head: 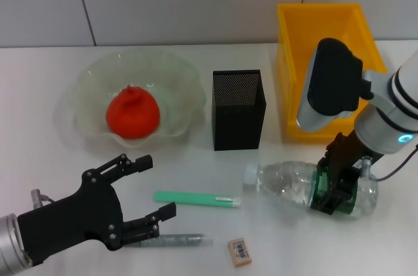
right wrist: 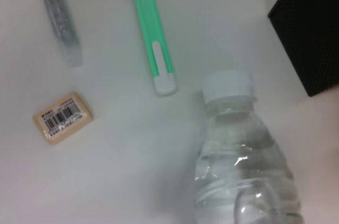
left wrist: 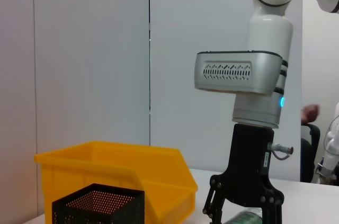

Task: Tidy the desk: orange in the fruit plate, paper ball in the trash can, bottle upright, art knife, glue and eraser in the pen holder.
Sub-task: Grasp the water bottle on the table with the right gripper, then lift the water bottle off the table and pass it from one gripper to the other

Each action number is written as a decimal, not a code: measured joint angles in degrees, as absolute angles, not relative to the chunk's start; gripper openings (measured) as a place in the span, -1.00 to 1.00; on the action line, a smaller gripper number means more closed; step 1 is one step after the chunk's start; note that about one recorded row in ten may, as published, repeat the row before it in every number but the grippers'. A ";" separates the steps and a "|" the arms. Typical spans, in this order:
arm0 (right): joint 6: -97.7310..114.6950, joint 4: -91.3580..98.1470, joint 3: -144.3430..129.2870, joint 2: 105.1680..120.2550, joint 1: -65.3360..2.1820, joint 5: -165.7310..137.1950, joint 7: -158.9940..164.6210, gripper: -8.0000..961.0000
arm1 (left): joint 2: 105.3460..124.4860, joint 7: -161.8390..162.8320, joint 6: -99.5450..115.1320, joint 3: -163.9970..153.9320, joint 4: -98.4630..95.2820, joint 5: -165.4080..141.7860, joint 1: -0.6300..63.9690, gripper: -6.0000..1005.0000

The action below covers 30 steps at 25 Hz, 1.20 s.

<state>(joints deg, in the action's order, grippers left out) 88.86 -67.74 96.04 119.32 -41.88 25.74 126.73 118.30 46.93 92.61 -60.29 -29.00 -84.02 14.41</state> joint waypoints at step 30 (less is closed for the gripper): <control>85.60 -64.31 92.04 119.45 -41.73 26.46 127.23 0.58 | 118.30 46.84 92.54 -60.29 -29.00 -84.06 14.41 0.65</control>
